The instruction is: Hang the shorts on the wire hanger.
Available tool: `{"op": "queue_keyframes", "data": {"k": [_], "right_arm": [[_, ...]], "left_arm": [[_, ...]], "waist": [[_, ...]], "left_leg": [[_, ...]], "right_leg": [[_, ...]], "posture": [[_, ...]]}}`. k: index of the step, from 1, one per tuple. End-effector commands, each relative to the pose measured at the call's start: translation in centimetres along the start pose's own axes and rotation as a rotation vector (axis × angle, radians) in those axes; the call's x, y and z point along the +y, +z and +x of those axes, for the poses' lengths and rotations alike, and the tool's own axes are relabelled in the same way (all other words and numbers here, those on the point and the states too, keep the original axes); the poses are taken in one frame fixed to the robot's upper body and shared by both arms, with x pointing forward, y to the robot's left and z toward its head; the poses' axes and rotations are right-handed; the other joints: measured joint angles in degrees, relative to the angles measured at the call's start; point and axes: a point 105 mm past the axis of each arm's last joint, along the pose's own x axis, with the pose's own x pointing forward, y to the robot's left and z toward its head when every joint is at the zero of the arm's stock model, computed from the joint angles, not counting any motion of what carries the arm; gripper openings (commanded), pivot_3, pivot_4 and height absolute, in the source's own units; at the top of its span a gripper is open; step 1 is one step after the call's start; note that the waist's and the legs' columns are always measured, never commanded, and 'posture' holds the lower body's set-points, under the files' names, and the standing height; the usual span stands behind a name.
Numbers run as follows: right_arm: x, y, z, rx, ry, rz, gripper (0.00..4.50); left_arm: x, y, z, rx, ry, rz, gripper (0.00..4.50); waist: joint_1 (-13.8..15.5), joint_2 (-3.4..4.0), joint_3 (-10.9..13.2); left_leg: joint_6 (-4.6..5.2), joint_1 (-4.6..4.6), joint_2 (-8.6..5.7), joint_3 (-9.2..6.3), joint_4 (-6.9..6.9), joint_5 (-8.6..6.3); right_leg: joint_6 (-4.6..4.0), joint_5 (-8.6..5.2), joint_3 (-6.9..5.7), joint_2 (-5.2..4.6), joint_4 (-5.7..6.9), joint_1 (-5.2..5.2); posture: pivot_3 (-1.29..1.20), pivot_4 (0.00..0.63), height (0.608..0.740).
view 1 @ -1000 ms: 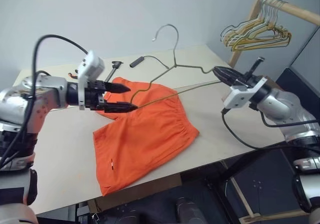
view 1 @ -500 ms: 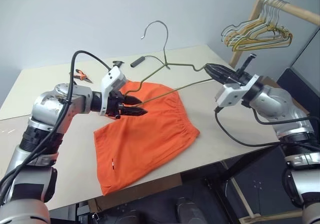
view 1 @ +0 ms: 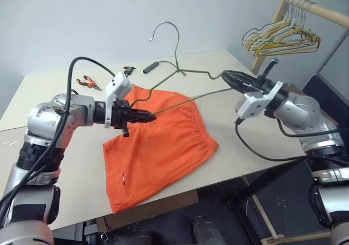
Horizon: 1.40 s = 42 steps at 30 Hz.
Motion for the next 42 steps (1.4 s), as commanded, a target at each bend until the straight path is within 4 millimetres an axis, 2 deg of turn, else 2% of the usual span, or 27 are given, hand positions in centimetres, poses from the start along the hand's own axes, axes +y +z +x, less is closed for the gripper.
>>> {"op": "queue_keyframes", "data": {"k": [1,4,6,8,9,11,13,17,23,29,31,33,42], "right_arm": [[-1.2,1.4,-0.8,-0.071,0.061,0.014,1.77],[-0.2,2.0,-1.9,-0.091,0.21,0.067,2.82],[0.2,2.1,-2.7,-0.074,0.306,0.183,3.53],[-0.2,1.5,-2.8,-0.015,0.372,0.343,4.29],[-0.5,1.1,-2.7,0.031,0.389,0.423,4.46],[-0.6,0.3,-2.5,0.122,0.484,0.569,4.46],[-0.2,0.6,-2.9,0.172,0.668,0.702,4.46],[0.9,1.9,-2.8,0.187,0.893,0.851,4.46],[2.6,1.8,0.2,0.257,0.921,0.943,4.46],[3.5,2.3,2.3,0.259,0.925,0.96,4.46],[4.1,2.7,2.6,0.258,0.947,0.966,4.08],[4.5,3.0,2.9,0.254,0.956,0.96,3.51],[5.1,3.3,3.2,0.249,0.959,0.938,0.24]], "left_arm": [[0.5,0.6,-0.9,0.047,0.066,0.123,0.0],[1.1,0.0,-1.3,0.103,0.111,0.163,0.0],[1.4,-1.0,-1.7,0.177,0.143,0.255,0.0],[1.3,-2.1,-2.1,0.246,0.144,0.333,0.0],[1.1,-2.5,-2.2,0.264,0.139,0.357,0.0],[0.5,-2.7,-2.4,0.268,0.106,0.389,0.0],[0.0,-2.6,-2.4,0.259,0.083,0.417,0.0],[-0.4,-2.0,-2.1,0.216,0.065,0.438,0.0],[-0.8,-1.3,-2.0,0.173,0.046,0.439,0.0],[-0.9,-1.1,-2.0,0.161,0.038,0.439,0.0],[-0.9,-1.1,-2.0,0.159,0.035,0.44,0.0],[-1.0,-1.0,-2.0,0.152,0.031,0.438,0.0],[-1.2,-0.9,-1.8,0.144,0.018,0.443,0.0]], "waist": [[0.0,0.0,0.0],[0.1,0.01,0.0],[0.0,0.01,0.0],[-0.2,0.02,0.0],[-0.2,0.03,0.0],[0.0,0.05,0.0],[0.7,0.06,0.0],[2.1,0.08,-0.1],[3.4,0.08,-0.1],[4.1,0.07,-0.1],[4.3,0.07,-0.2],[4.5,0.07,-0.2],[4.6,0.07,-0.2]], "left_leg": [[0.0,0.0,0.0,0.0,0.01,0.0],[0.02,0.02,0.01,0.0,0.02,-0.02],[0.03,0.02,0.02,0.0,0.03,-0.04],[0.04,0.03,0.07,0.01,0.02,-0.06],[0.05,0.04,0.1,0.05,0.03,-0.08],[0.05,0.04,0.11,0.05,0.08,-0.08],[0.05,0.02,0.11,0.04,0.14,-0.08],[0.09,0.0,0.14,0.03,0.16,-0.13],[0.09,-0.06,0.11,0.09,0.21,-0.13],[0.08,-0.47,0.06,0.08,0.25,-0.13],[0.07,-0.81,0.01,0.08,0.34,-0.12],[0.02,-1.08,-0.02,0.07,0.47,-0.09],[0.02,-1.09,-0.07,0.06,0.5,-0.09]], "right_leg": [[0.0,0.0,0.0,-0.01,0.0,0.0],[0.01,0.0,-0.01,0.0,-0.01,0.04],[0.01,0.0,-0.02,0.01,-0.01,0.05],[0.01,0.0,0.0,0.03,-0.01,0.04],[0.01,0.0,0.07,0.05,0.02,0.03],[0.0,0.01,0.06,0.04,0.07,0.03],[0.0,0.01,0.01,0.0,0.1,0.03],[0.0,0.0,-0.08,0.03,0.02,-0.01],[0.0,0.0,-0.06,0.03,0.1,-0.1],[0.01,0.02,-0.08,0.0,0.11,-0.51],[0.01,0.02,-0.07,-0.04,0.25,-0.9],[0.0,0.02,-0.07,-0.03,0.79,-1.2],[0.01,0.01,-0.1,-0.02,0.77,-1.17]], "posture": [[-0.11,0.0,0.74],[-0.11,0.0,0.74],[-0.1,0.0,0.74],[-0.1,0.0,0.74],[-0.1,0.0,0.74],[-0.09,0.0,0.74],[-0.09,0.0,0.74],[-0.08,0.0,0.74],[-0.07,0.0,0.74],[-0.06,0.0,0.74],[-0.06,0.0,0.74],[-0.06,0.0,0.74],[-0.06,0.0,0.74]]}}
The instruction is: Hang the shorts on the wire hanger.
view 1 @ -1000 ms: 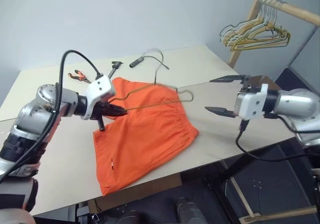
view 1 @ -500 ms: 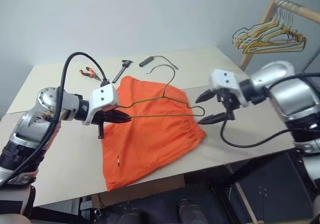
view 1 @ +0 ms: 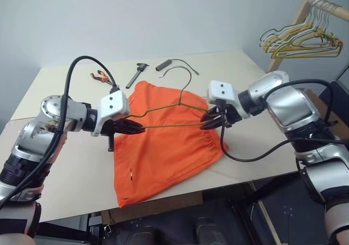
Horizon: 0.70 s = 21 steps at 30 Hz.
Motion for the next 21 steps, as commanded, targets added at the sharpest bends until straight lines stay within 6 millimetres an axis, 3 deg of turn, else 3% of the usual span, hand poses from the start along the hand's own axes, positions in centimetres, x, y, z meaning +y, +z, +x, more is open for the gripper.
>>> {"op": "queue_keyframes", "data": {"k": [1,7,11,14,18,21], "right_arm": [[-0.2,0.9,-0.6,-0.015,-0.029,-0.039,0.03],[0.5,0.5,-1.1,-0.025,-0.026,-0.033,0.03],[1.5,-0.2,-1.8,-0.065,-0.024,0.027,0.0],[2.5,-1.8,-3.1,-0.089,-0.051,0.165,0.0],[3.7,-5.8,-5.0,-0.077,-0.147,0.44,0.0],[3.8,-8.9,-6.4,-0.057,-0.264,0.665,0.0]], "left_arm": [[0.3,1.5,-0.7,-0.037,0.02,0.057,0.0],[0.1,1.5,-0.7,-0.068,-0.003,0.103,0.0],[0.3,1.9,-1.2,-0.149,-0.016,0.076,1.02],[1.9,1.1,-2.1,-0.146,0.072,0.05,2.02],[3.2,0.2,-3.8,-0.167,0.171,-0.021,3.33],[2.2,0.8,-4.3,-0.23,0.146,-0.058,4.3]], "waist": [[-0.1,0.0,0.0],[0.0,0.0,0.0],[0.2,-0.01,0.0],[0.3,-0.01,0.0],[0.5,-0.05,0.0],[0.2,-0.03,-0.1]], "left_leg": [[0.0,0.0,0.0,0.0,0.0,0.0],[0.0,0.0,-0.01,0.0,0.01,0.0],[0.0,-0.03,-0.01,-0.03,0.05,0.0],[0.02,-0.04,-0.01,-0.06,0.1,-0.01],[0.04,-0.03,-0.01,-0.07,0.14,-0.02],[0.05,0.0,0.01,-0.04,0.18,-0.03]], "right_leg": [[0.0,0.0,0.0,0.0,0.0,0.0],[0.0,0.0,-0.01,0.01,0.0,0.01],[0.0,0.0,-0.05,-0.02,-0.02,0.04],[0.0,0.0,-0.09,-0.02,-0.02,0.06],[0.0,0.0,-0.12,-0.02,-0.04,0.09],[0.0,0.0,-0.08,-0.02,-0.13,0.1]], "posture": [[-0.06,0.0,0.74],[-0.06,0.0,0.74],[-0.07,0.0,0.74],[-0.07,0.0,0.74],[-0.08,0.0,0.74],[-0.08,0.006,0.74]]}}
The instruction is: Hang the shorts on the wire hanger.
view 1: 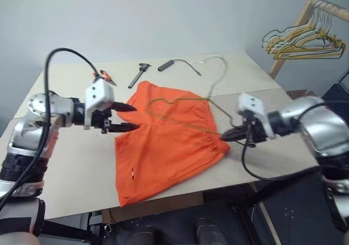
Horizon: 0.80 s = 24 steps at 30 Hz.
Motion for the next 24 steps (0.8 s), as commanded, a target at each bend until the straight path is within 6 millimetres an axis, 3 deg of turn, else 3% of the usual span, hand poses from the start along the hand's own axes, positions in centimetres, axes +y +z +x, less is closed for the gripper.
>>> {"op": "queue_keyframes", "data": {"k": [1,7,10,17,24], "right_arm": [[-1.8,-1.8,-2.6,-0.039,-0.163,0.249,0.0],[-3.2,-7.3,-4.3,0.017,-0.282,0.669,0.0],[-2.7,-9.2,-4.1,0.063,-0.25,0.758,0.0],[-1.6,-9.5,-2.8,0.075,-0.118,0.777,0.0],[-0.7,-7.4,-3.1,-0.011,0.003,0.732,0.0]], "left_arm": [[-1.4,1.7,-0.9,-0.096,-0.032,-0.007,4.47],[-4.8,2.3,-0.9,-0.175,-0.137,0.004,4.47],[-5.5,2.3,-0.9,-0.184,-0.156,0.006,4.47],[-5.6,2.5,-1.1,-0.173,-0.161,0.007,4.47],[-6.1,2.5,-1.4,-0.164,-0.166,0.002,4.47]], "waist": [[-0.3,0.0,0.0],[-0.1,-0.01,0.0],[-0.1,0.01,0.0],[-0.3,0.07,-0.1],[0.1,0.07,-0.1]], "left_leg": [[0.02,0.03,0.03,0.02,-0.01,-0.01],[0.04,0.16,0.07,0.09,0.0,-0.02],[0.05,0.26,0.07,0.12,0.0,-0.03],[0.1,0.41,0.08,0.18,0.0,-0.06],[0.12,0.42,0.08,0.17,0.0,-0.07]], "right_leg": [[0.0,0.0,0.04,0.01,-0.01,0.01],[0.0,-0.01,0.14,0.01,-0.03,0.1],[0.0,-0.01,0.16,0.02,-0.04,0.2],[0.03,-0.03,0.21,0.08,-0.06,0.35],[0.07,-0.05,0.21,0.07,-0.08,0.37]], "posture": [[-0.08,0.007,0.74],[-0.08,0.022,0.74],[-0.07,0.021,0.74],[-0.05,0.026,0.74],[-0.04,0.034,0.74]]}}
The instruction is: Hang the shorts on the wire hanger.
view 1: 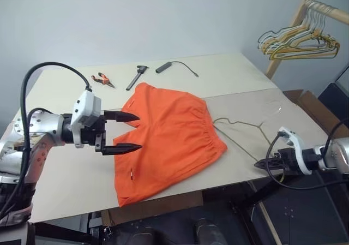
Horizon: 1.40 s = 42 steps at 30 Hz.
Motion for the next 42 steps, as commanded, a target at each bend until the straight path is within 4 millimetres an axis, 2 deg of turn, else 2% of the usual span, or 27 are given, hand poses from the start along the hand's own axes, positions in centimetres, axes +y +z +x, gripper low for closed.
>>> {"op": "queue_keyframes", "data": {"k": [1,6,10,18,21,27,30,32,37,40,42], "right_arm": [[1.5,1.5,-1.3,-0.059,0.054,-0.072,0.0],[1.7,1.8,-1.3,-0.073,0.075,-0.077,0.0],[3.0,0.7,-1.3,-0.003,0.132,-0.121,0.0],[3.0,-1.4,-0.4,0.18,0.118,-0.127,0.0],[2.6,-1.6,-0.3,0.195,0.101,-0.126,0.0],[0.1,1.9,0.9,0.067,-0.023,-0.095,0.0],[-0.2,4.2,1.0,0.001,-0.043,-0.092,0.0],[-0.4,5.0,1.2,-0.007,-0.043,-0.114,0.0],[0.2,6.2,2.5,0.018,0.034,-0.136,0.0],[1.1,5.8,2.9,0.084,0.117,-0.16,0.0],[1.0,4.9,3.0,0.147,0.137,-0.154,0.0]], "left_arm": [[-0.1,1.1,-0.5,-0.01,0.015,0.041,4.47],[-0.3,1.0,-0.4,-0.005,0.012,0.039,4.47],[-0.3,0.9,-0.3,-0.005,0.008,0.039,4.47],[-0.9,0.7,-0.4,0.011,-0.012,0.04,4.47],[-1.0,0.7,-0.7,0.017,-0.01,0.039,4.47],[-1.1,0.5,-0.7,0.026,-0.007,0.041,4.47],[-1.0,0.6,-0.7,0.027,-0.008,0.051,4.47],[-1.0,0.7,-0.8,0.029,-0.007,0.055,4.47],[-1.1,0.6,-0.9,0.036,-0.005,0.059,4.47],[-1.2,0.6,-1.2,0.046,0.001,0.065,4.47],[-1.4,0.7,-1.5,0.054,0.007,0.065,4.47]], "waist": [[0.3,0.0,0.0],[0.7,0.0,0.0],[1.3,0.04,0.1],[1.5,0.02,0.1],[1.6,0.03,0.1],[1.5,0.01,0.1],[1.8,0.02,0.1],[2.0,0.03,0.1],[2.7,0.03,0.1],[3.1,0.03,0.1],[3.3,0.03,0.1]], "left_leg": [[0.0,0.01,0.0,0.0,0.0,0.0],[0.02,0.23,0.03,0.01,-0.01,-0.02],[0.07,0.61,0.1,0.04,-0.03,-0.1],[0.07,0.61,0.19,0.08,-0.05,-0.15],[0.07,0.61,0.19,0.08,-0.07,-0.16],[0.07,0.69,0.23,0.14,-0.08,-0.16],[0.07,0.62,0.18,0.16,-0.1,-0.16],[0.07,0.6,0.17,0.17,-0.15,-0.16],[0.06,0.61,0.14,0.17,-0.24,-0.17],[0.06,0.6,0.12,0.17,-0.25,-0.17],[0.06,0.59,0.13,0.15,-0.25,-0.17]], "right_leg": [[0.0,0.0,0.0,0.0,0.0,0.0],[0.01,-0.01,-0.01,0.03,-0.05,0.23],[0.04,-0.05,-0.01,0.08,-0.24,0.66],[0.04,-0.04,-0.06,0.14,-0.53,0.75],[0.04,-0.04,-0.06,0.14,-0.53,0.74],[0.03,-0.03,-0.04,0.17,-0.59,0.82],[0.02,-0.02,-0.04,0.16,-0.58,0.72],[0.0,-0.01,-0.03,0.16,-0.58,0.68],[-0.02,0.0,-0.03,0.15,-0.63,0.67],[-0.02,0.0,-0.03,0.14,-0.62,0.65],[-0.02,0.0,-0.04,0.13,-0.62,0.65]], "posture": [[-0.04,0.036,0.74],[-0.04,0.038,0.74],[-0.05,0.044,0.74],[-0.03,0.046,0.74],[-0.02,0.046,0.74],[-0.01,0.037,0.74],[0.0,0.032,0.74],[0.01,0.027,0.74],[0.03,0.023,0.74],[0.07,0.021,0.74],[0.07,0.02,0.74]]}}
